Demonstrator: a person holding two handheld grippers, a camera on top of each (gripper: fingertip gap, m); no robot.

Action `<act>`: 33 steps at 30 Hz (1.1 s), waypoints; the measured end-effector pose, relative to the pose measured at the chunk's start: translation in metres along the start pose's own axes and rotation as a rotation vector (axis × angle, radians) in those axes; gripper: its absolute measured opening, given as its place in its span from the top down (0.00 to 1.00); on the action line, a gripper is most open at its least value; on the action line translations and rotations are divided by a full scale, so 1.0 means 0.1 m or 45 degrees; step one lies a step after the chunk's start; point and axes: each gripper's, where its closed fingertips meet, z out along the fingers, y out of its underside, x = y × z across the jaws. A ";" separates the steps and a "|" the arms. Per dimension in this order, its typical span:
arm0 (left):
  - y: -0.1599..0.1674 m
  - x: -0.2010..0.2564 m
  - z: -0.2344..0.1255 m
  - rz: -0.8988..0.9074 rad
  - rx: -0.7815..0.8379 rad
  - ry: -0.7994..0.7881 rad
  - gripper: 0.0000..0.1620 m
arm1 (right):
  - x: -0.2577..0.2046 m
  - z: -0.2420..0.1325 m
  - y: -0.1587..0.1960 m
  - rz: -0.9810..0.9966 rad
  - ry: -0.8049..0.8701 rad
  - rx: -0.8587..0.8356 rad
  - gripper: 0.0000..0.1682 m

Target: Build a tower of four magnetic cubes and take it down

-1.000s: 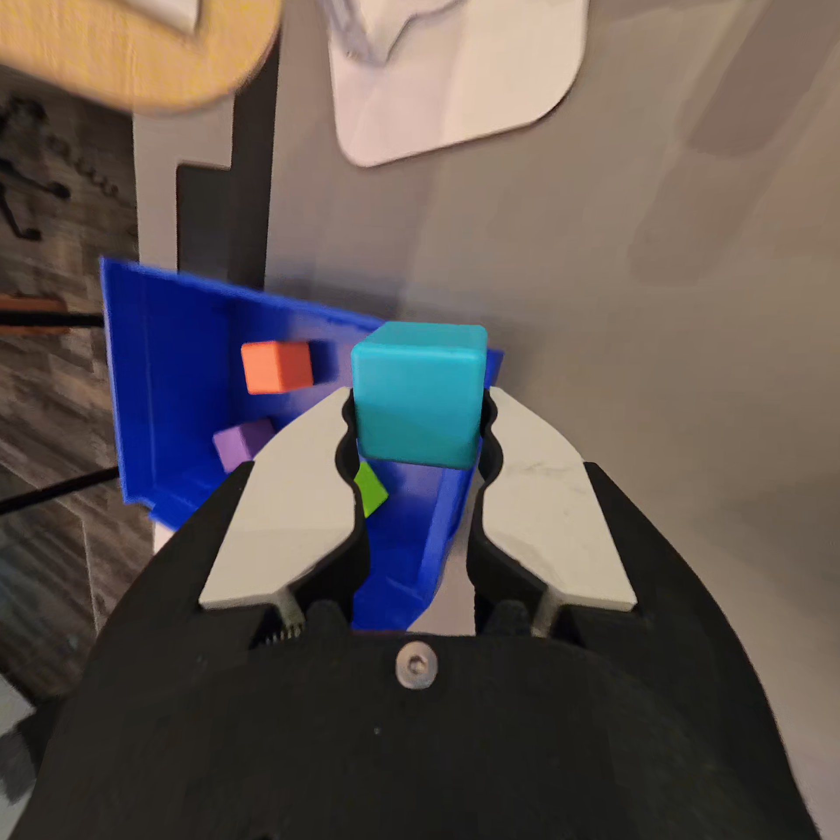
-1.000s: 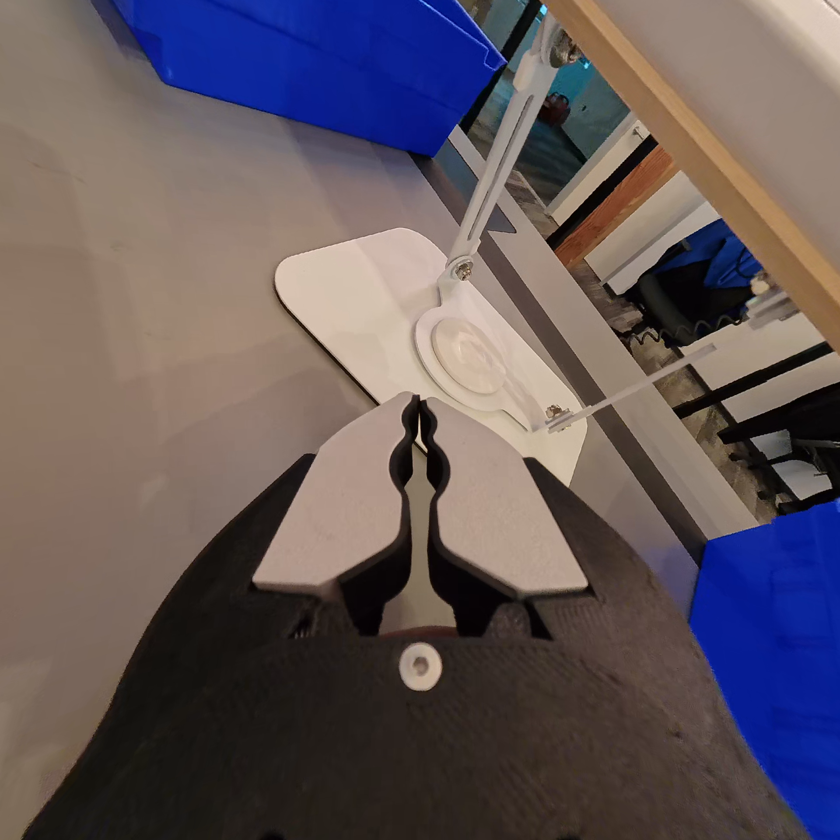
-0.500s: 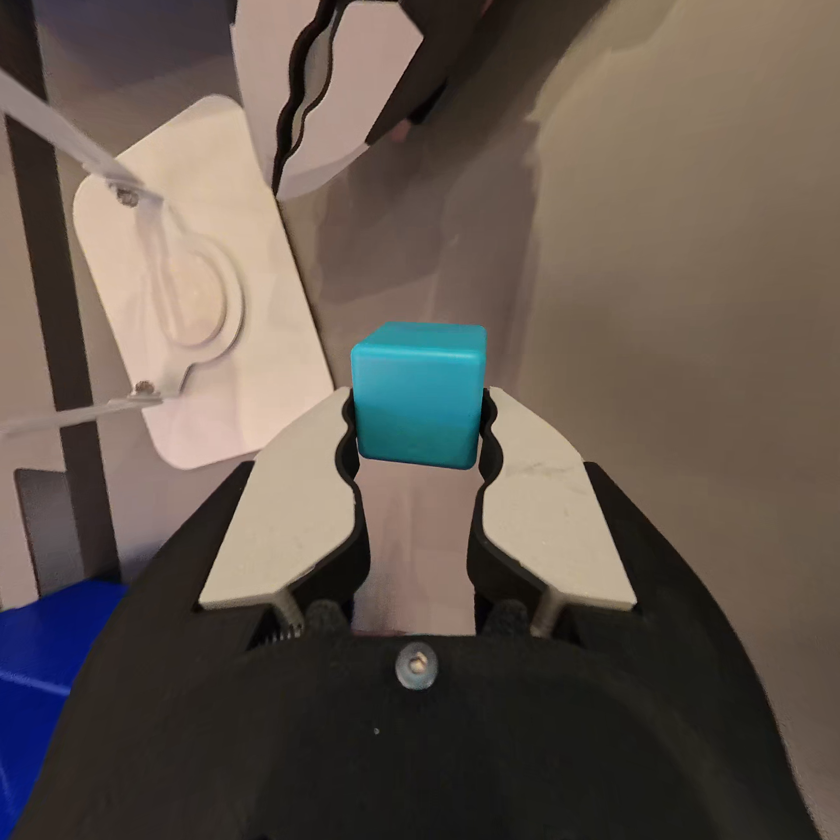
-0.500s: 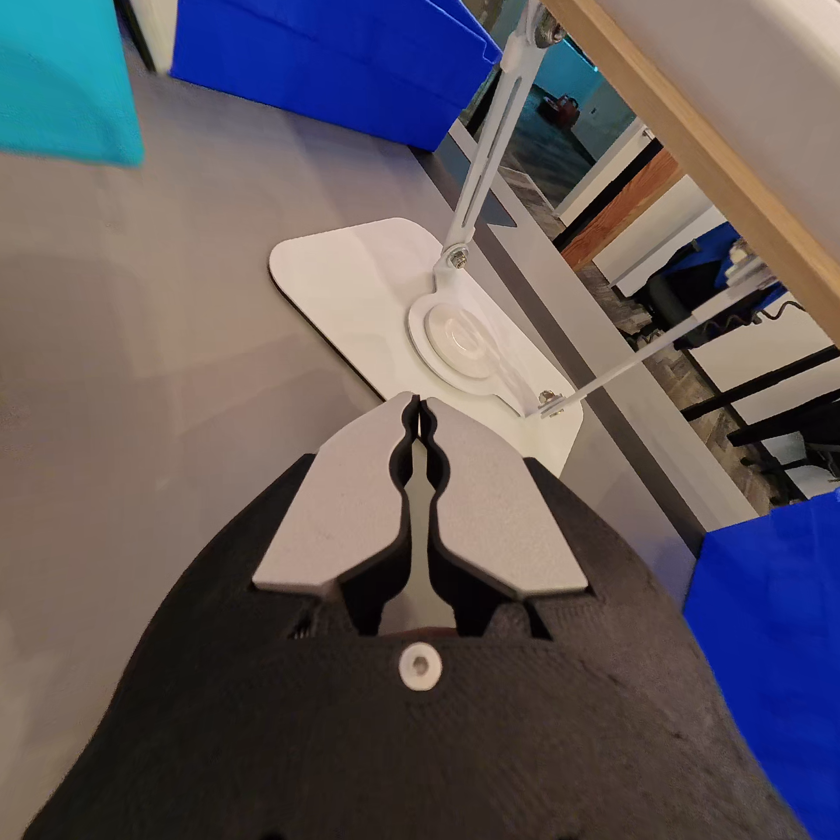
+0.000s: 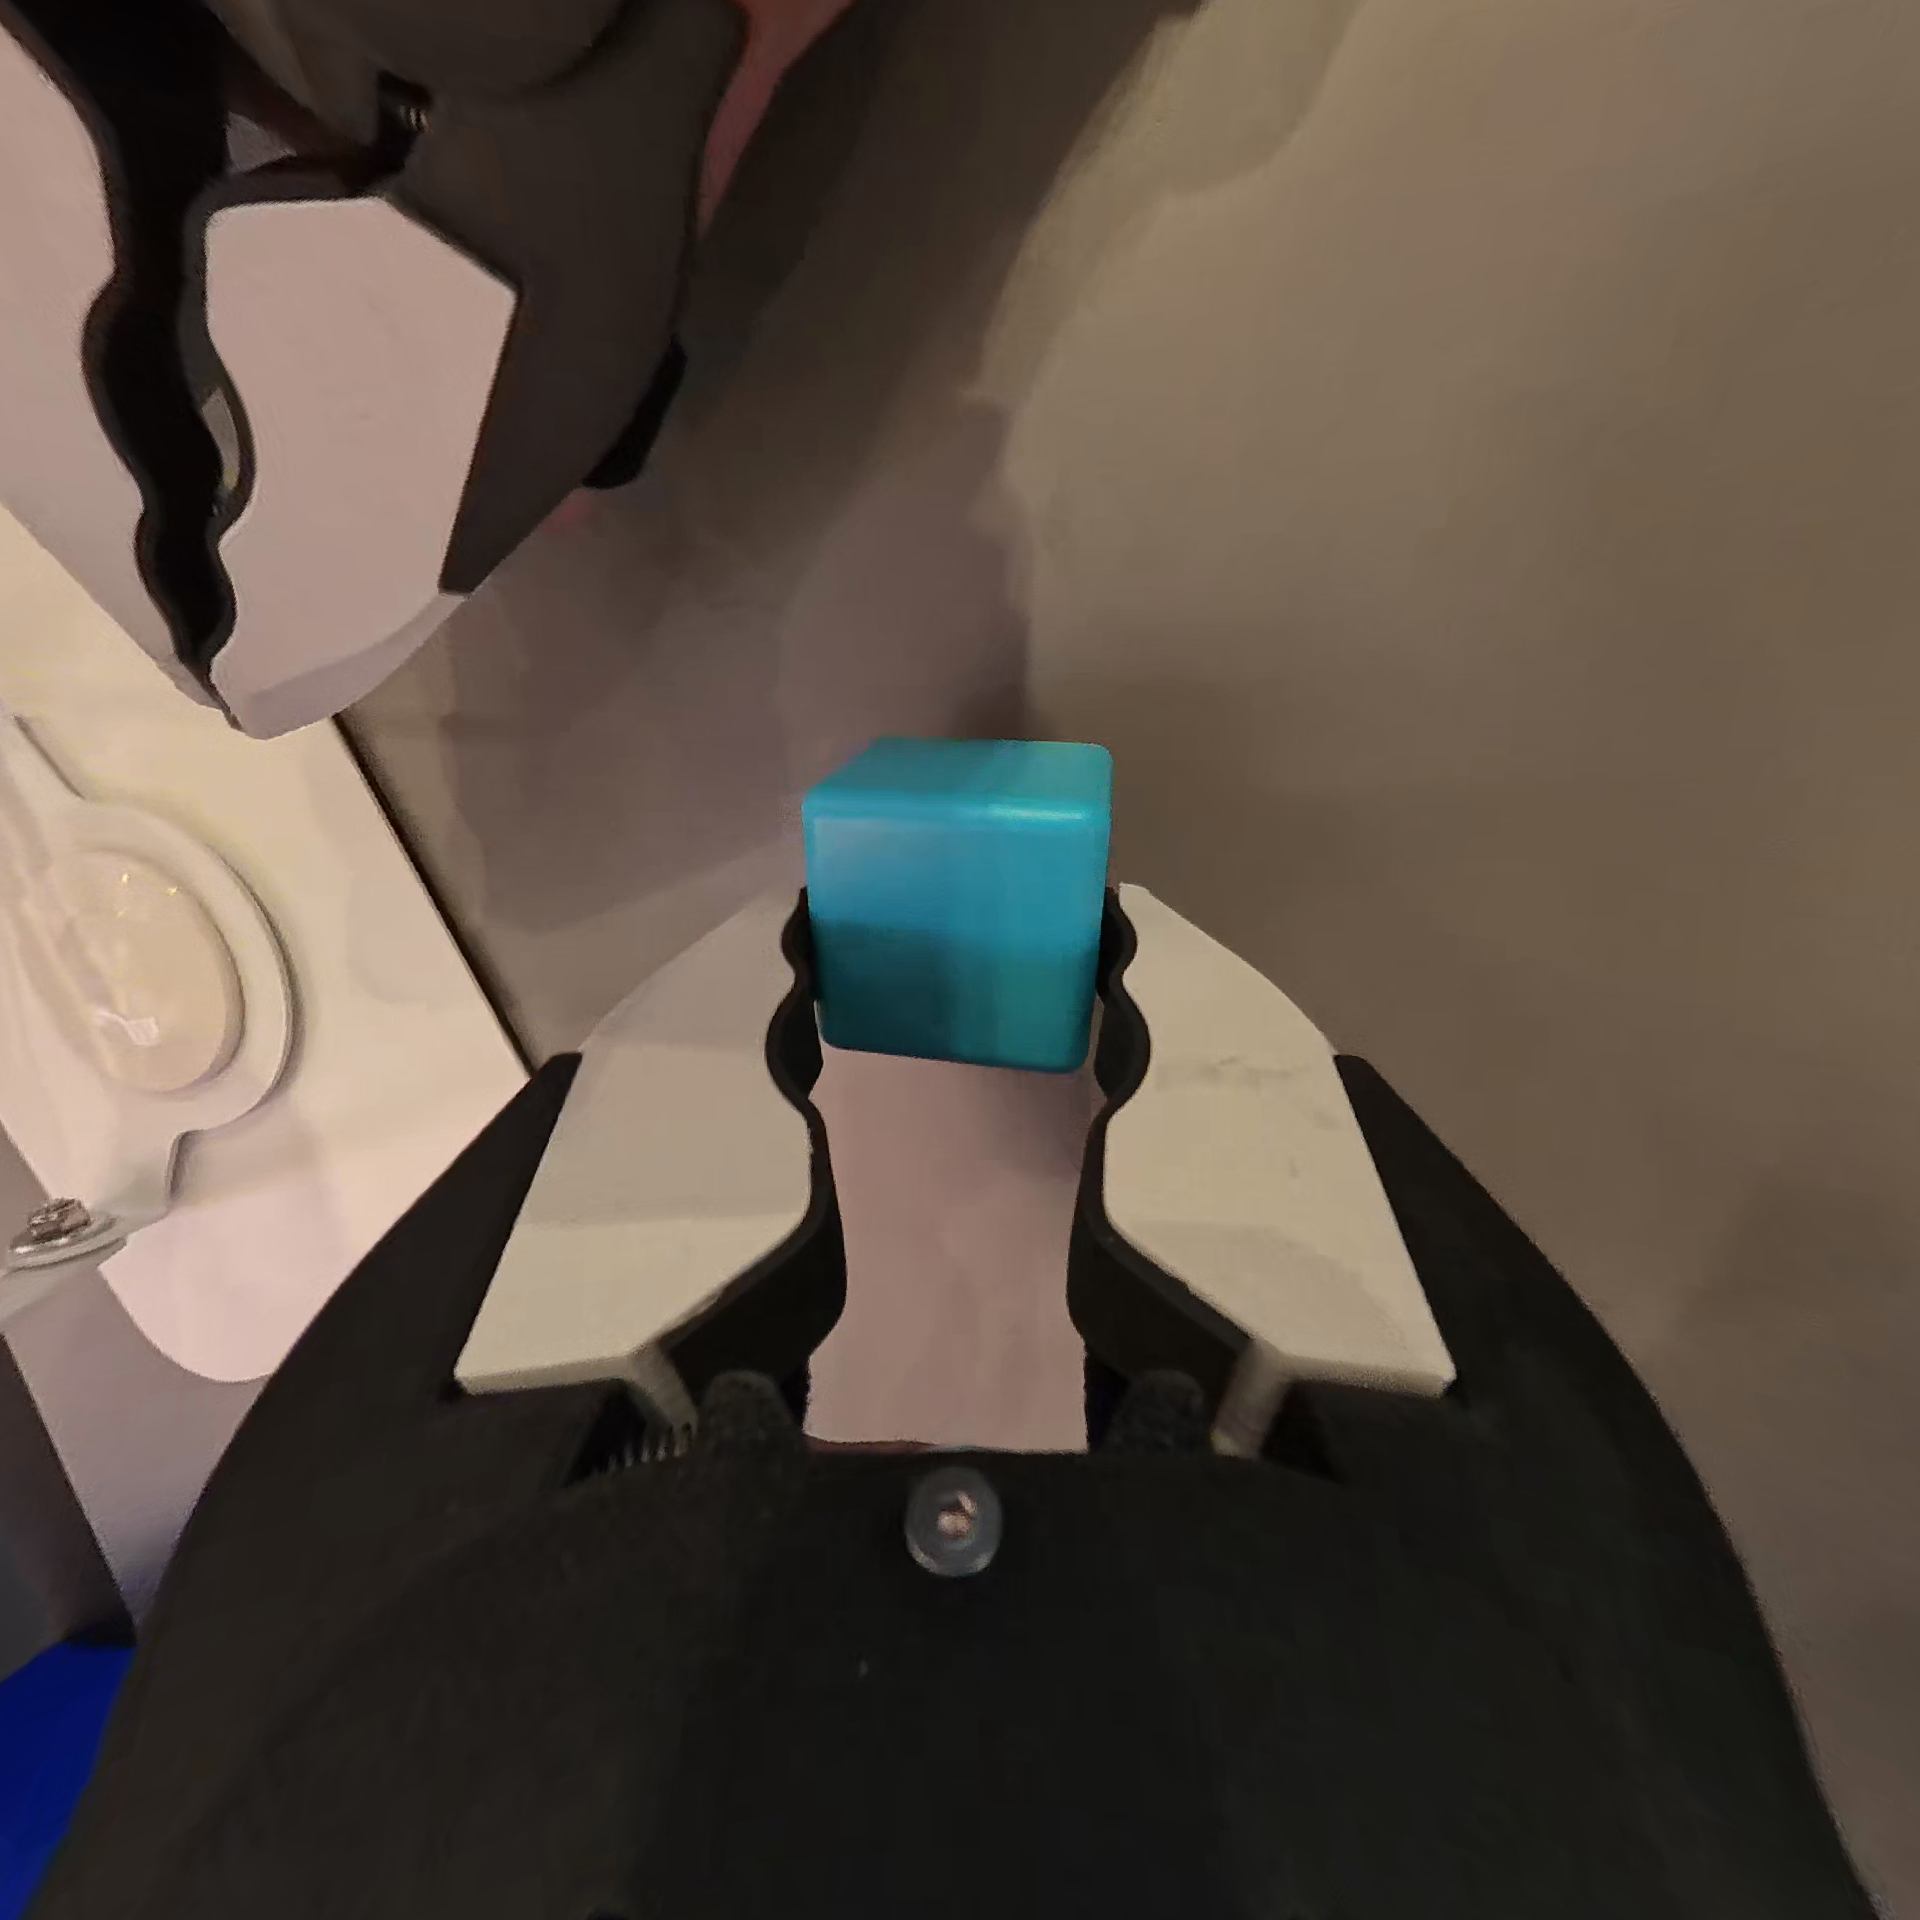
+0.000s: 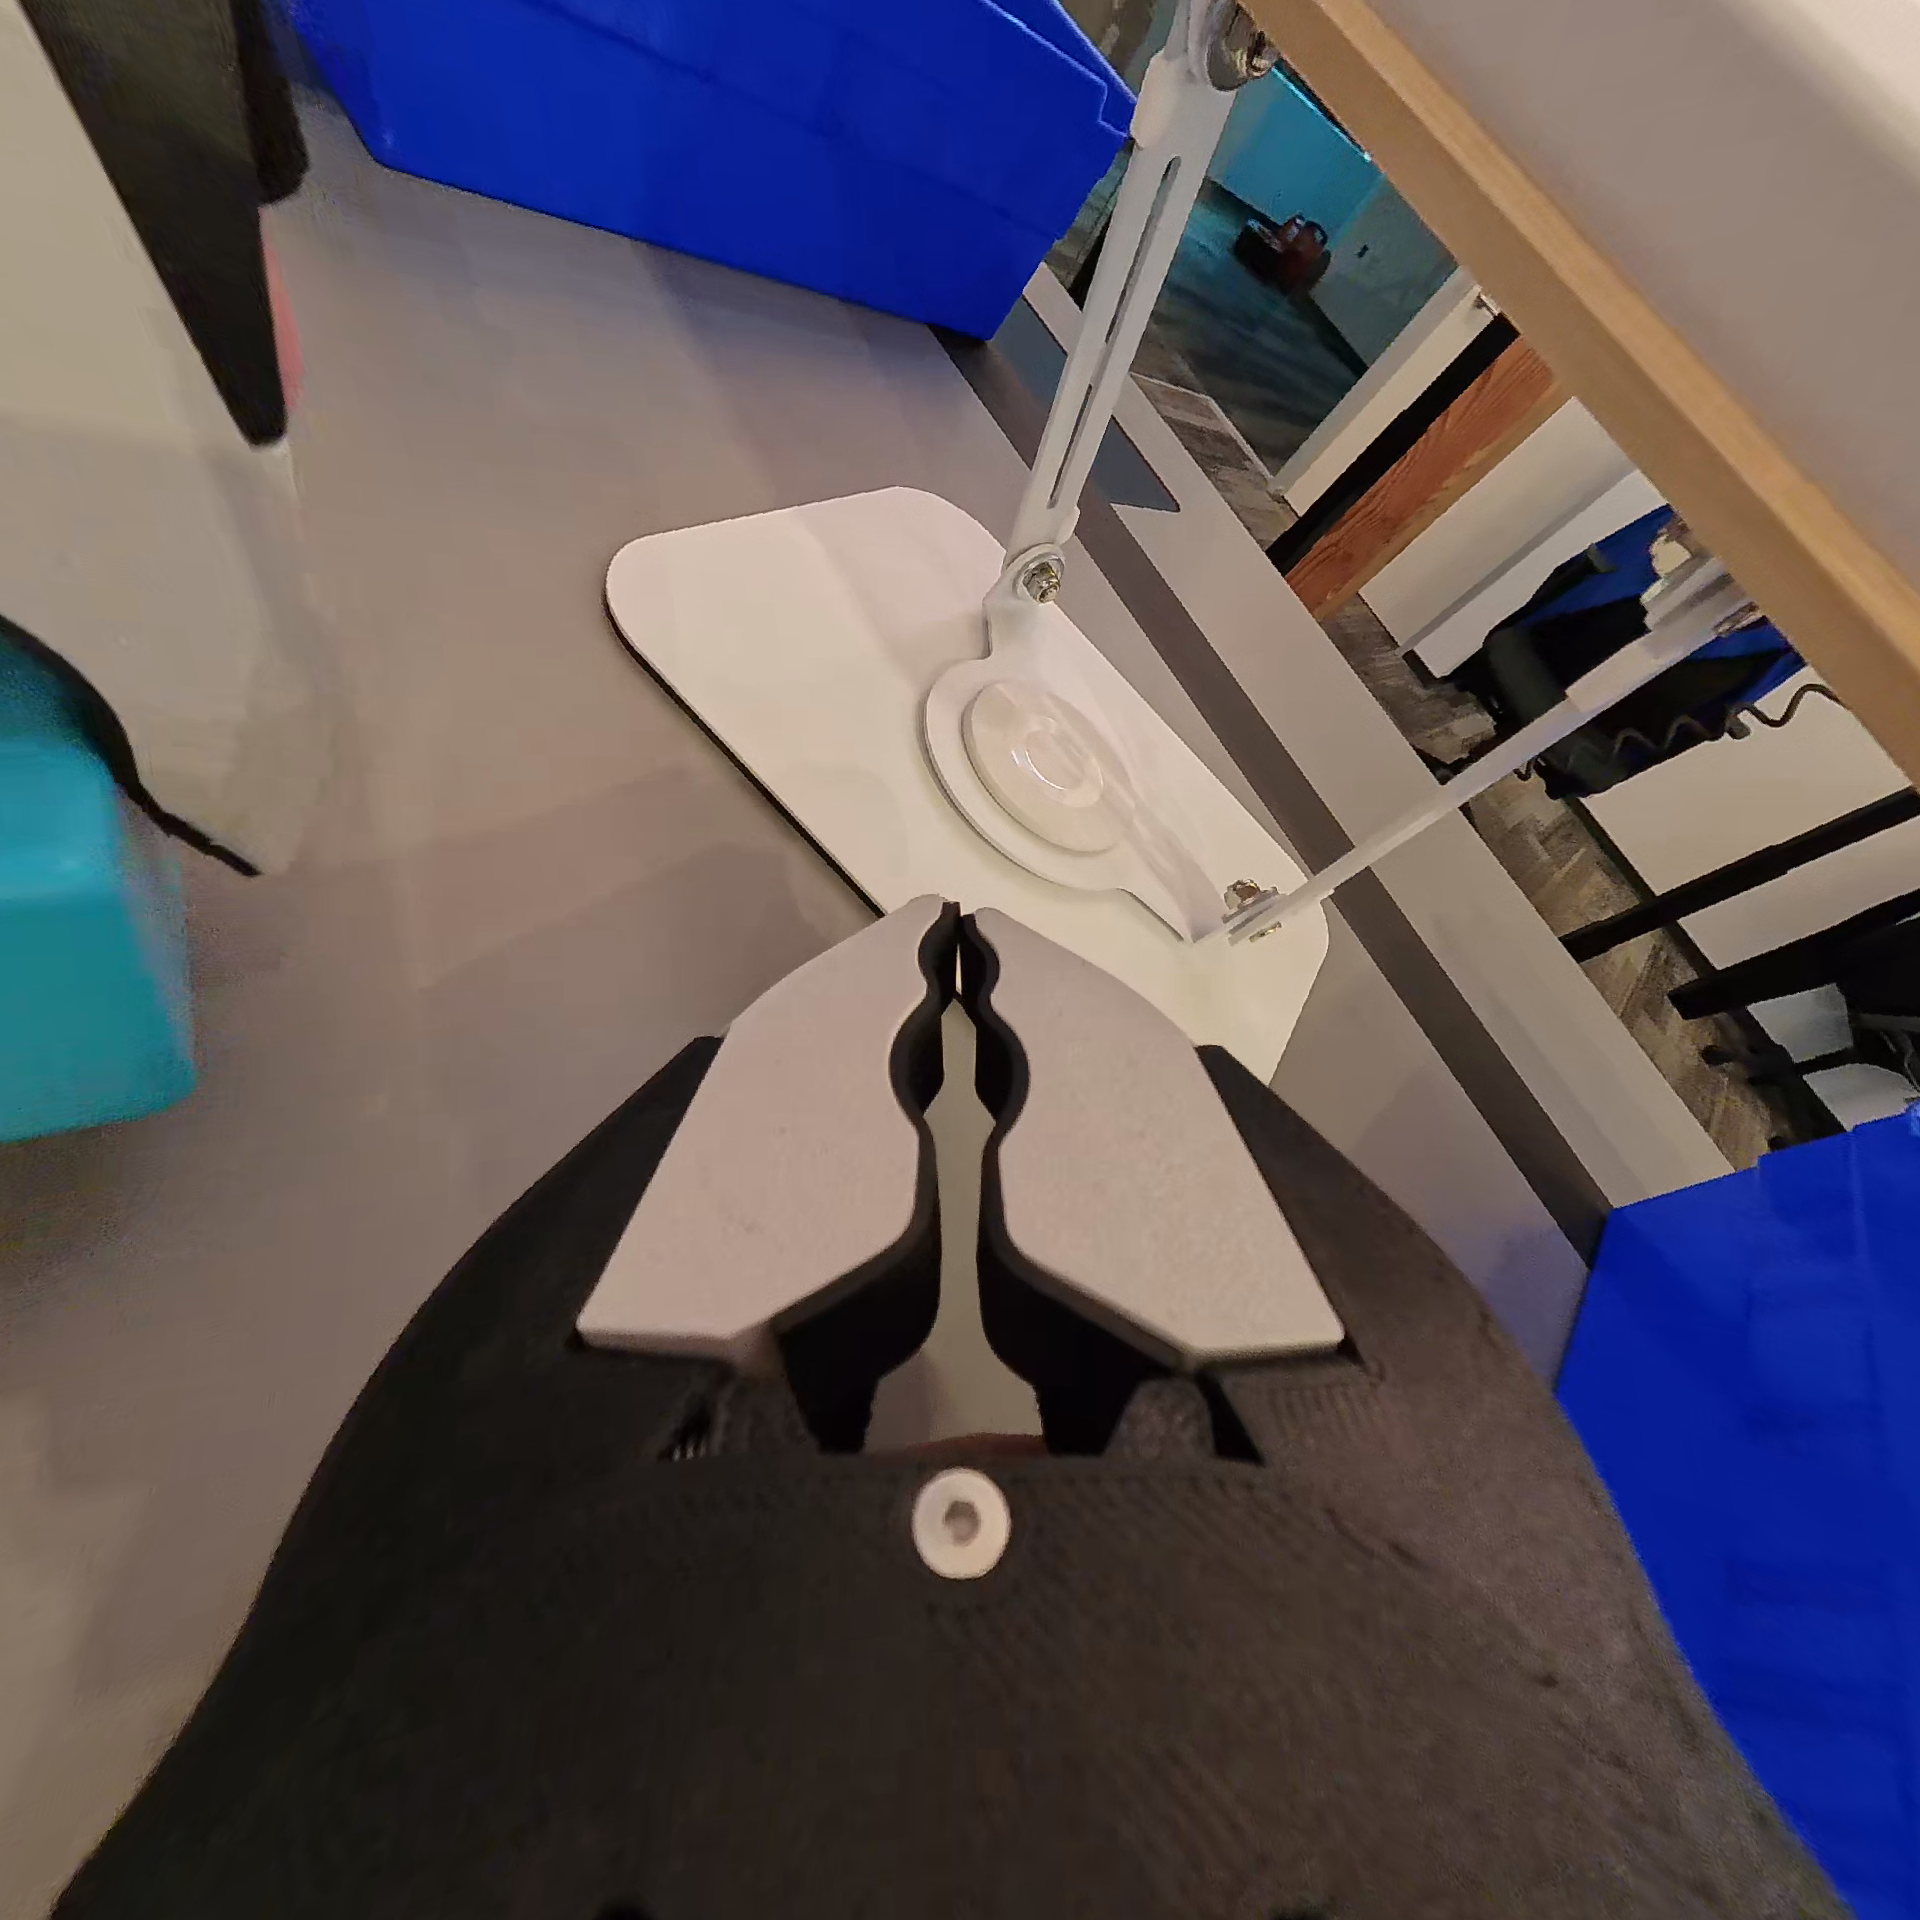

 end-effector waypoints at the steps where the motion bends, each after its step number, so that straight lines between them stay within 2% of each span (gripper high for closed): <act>1: 0.00 0.00 0.02 -0.009 -0.012 -0.005 0.69 | 0.00 0.00 0.00 -0.001 0.000 0.000 1.00; 7: 0.00 0.07 0.10 0.001 -0.012 0.040 0.69 | 0.00 0.00 0.00 -0.002 -0.001 0.000 1.00; 33: 0.01 0.07 0.16 -0.066 -0.011 -0.006 0.68 | -0.01 0.00 -0.01 -0.009 -0.003 -0.002 1.00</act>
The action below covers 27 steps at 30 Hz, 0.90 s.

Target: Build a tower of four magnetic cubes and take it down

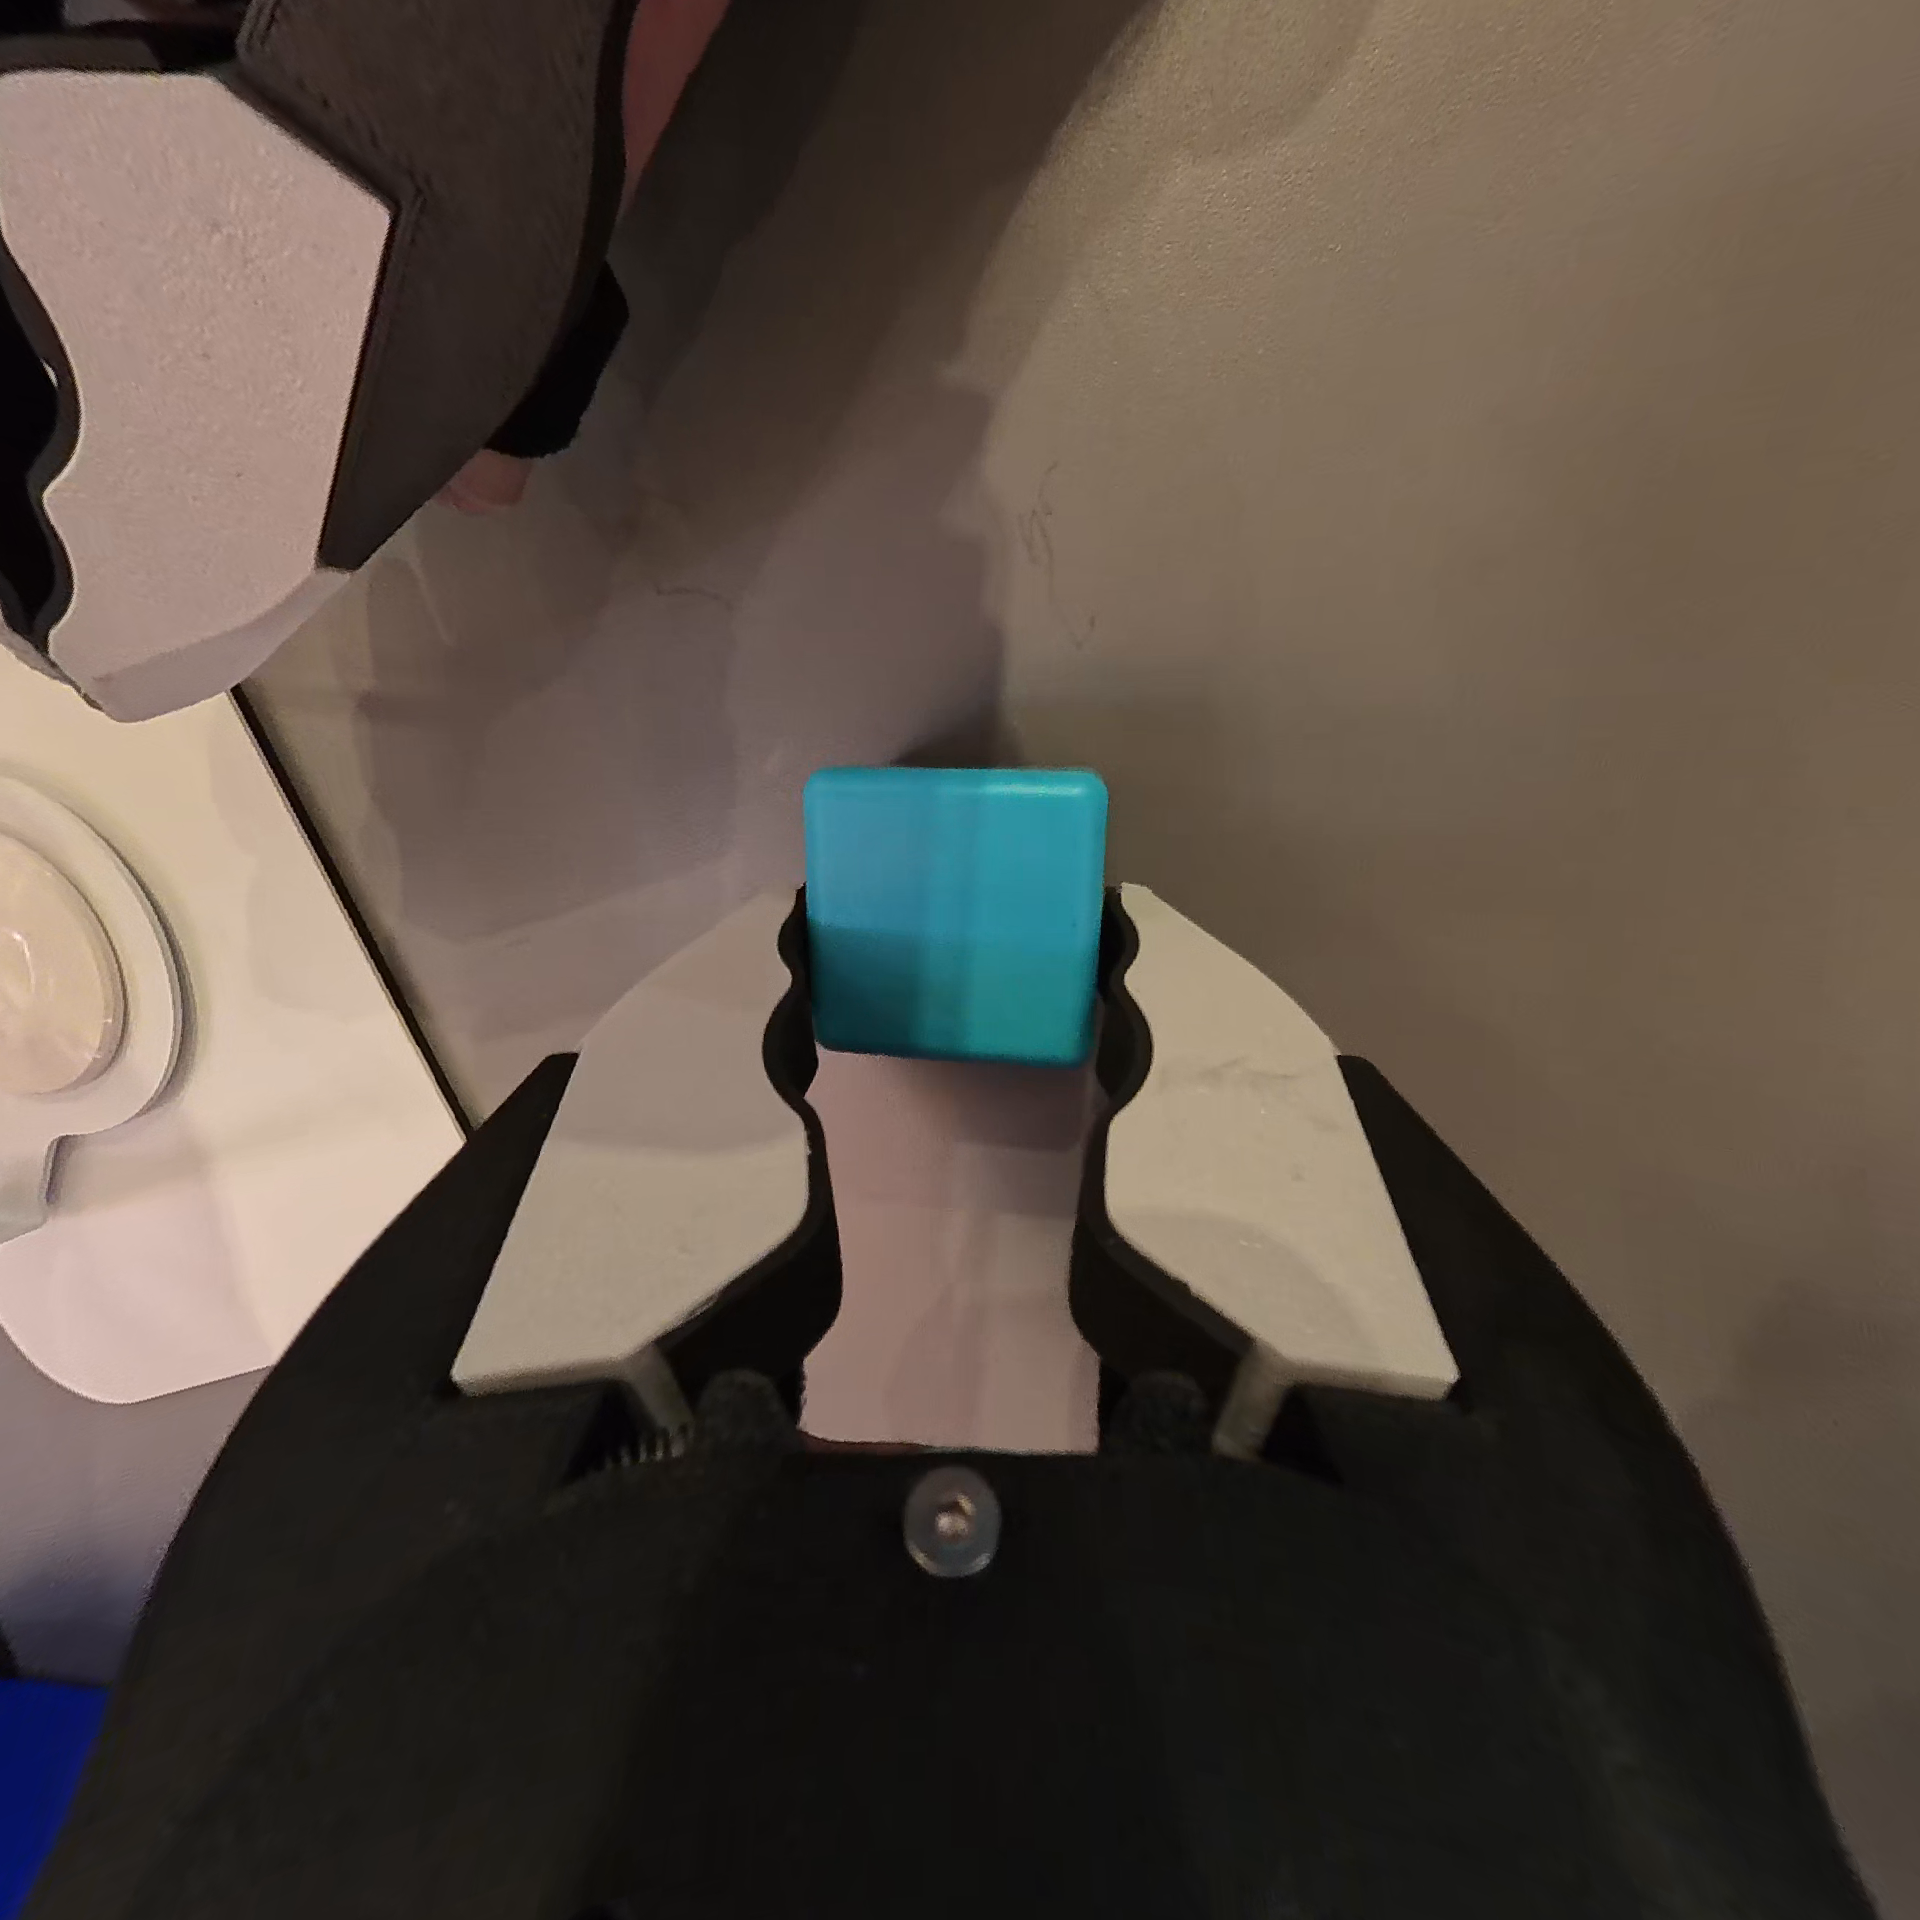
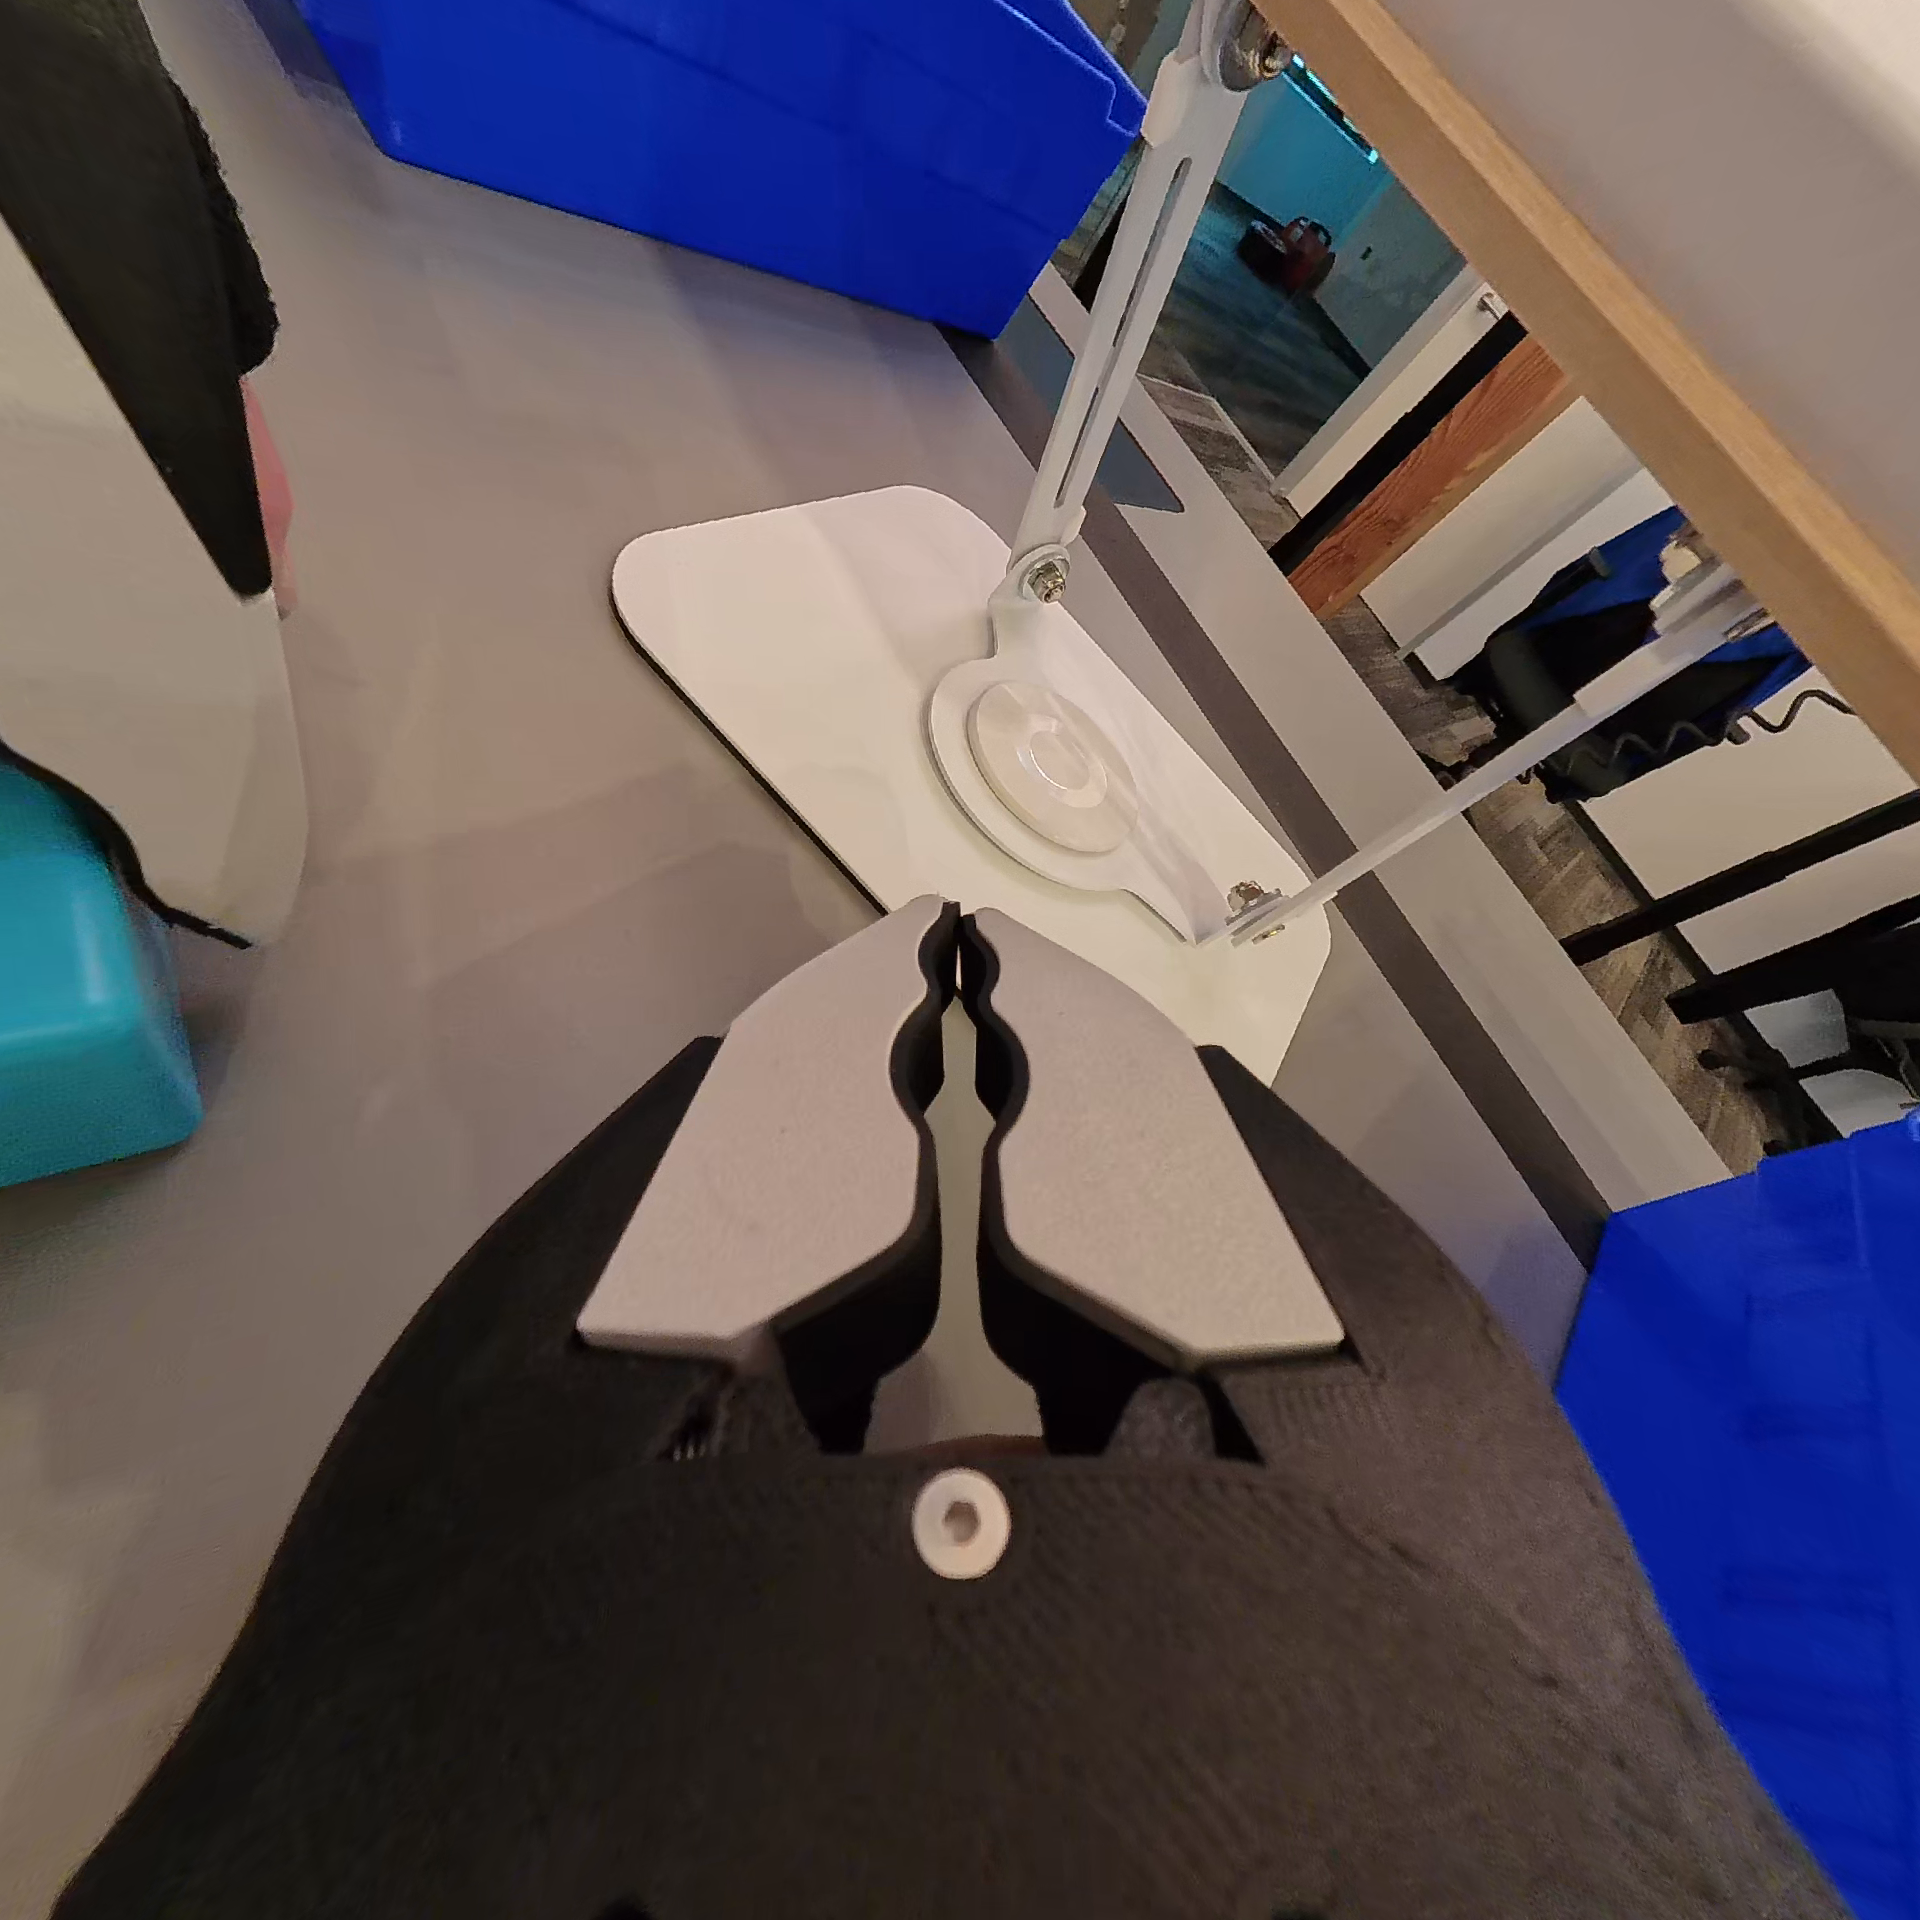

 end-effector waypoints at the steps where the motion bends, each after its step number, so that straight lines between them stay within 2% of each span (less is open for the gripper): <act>1: 0.00 0.00 0.00 -0.007 0.004 -0.002 0.67 | 0.00 0.00 0.00 0.000 0.000 0.000 1.00; 4: 0.01 0.01 0.01 -0.018 0.000 0.002 0.63 | 0.00 0.00 0.00 -0.001 0.000 0.000 1.00; 16: -0.03 0.01 -0.06 -0.067 0.045 -0.010 0.58 | 0.00 0.00 0.00 0.000 0.000 -0.001 1.00; 27: -0.01 -0.06 -0.17 -0.101 0.093 -0.046 0.56 | 0.00 0.00 0.00 0.003 0.000 0.000 1.00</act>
